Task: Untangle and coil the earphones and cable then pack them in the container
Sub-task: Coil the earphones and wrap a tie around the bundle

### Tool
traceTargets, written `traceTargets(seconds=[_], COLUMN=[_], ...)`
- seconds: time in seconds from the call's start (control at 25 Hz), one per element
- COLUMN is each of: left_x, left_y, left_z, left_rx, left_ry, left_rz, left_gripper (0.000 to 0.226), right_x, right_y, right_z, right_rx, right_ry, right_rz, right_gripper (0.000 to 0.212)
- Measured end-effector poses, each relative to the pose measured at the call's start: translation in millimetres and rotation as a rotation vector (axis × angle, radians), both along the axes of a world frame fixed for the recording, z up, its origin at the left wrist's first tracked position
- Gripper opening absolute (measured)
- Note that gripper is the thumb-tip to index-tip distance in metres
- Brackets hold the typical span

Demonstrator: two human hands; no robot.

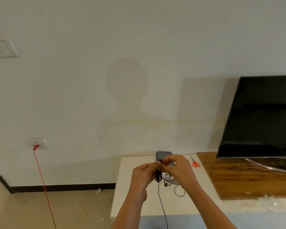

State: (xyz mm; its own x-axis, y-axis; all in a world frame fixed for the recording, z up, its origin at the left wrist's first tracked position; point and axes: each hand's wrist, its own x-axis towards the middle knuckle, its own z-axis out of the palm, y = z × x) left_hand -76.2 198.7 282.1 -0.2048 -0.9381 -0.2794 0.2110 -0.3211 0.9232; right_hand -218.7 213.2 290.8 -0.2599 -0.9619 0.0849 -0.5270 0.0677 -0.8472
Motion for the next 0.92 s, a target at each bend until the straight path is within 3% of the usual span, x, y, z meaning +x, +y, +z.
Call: traceTargets(seconds=[0.36, 0.52, 0.64, 0.92], left_x=[3.5, 4.7, 4.1, 11.1], left_y=[-2.8, -6.8, -8.8, -21.0], left_z=[-14.4, -25.8, -32.5, -48.9], left_rx=[0.358, 0.401, 0.341, 0.006], left_ry=[0.172, 0.152, 0.073, -0.203], left_rz=[-0.035, -0.082, -0.076, 0.065], left_gripper=[0.009, 0.007, 0.009, 0.015], right_x=[2.6, 0.2, -3.7, -20.9], right_y=[-4.5, -8.7, -10.7, -2.8], right_z=[-12.4, -13.8, -16.6, -25.8], right_rx=[0.050, 0.074, 0.094, 0.022], right_ry=[0.290, 0.444, 0.399, 0.224], right_rz=[0.085, 0.214, 0.277, 0.345], right_gripper=[0.014, 0.022, 0.021, 0.010])
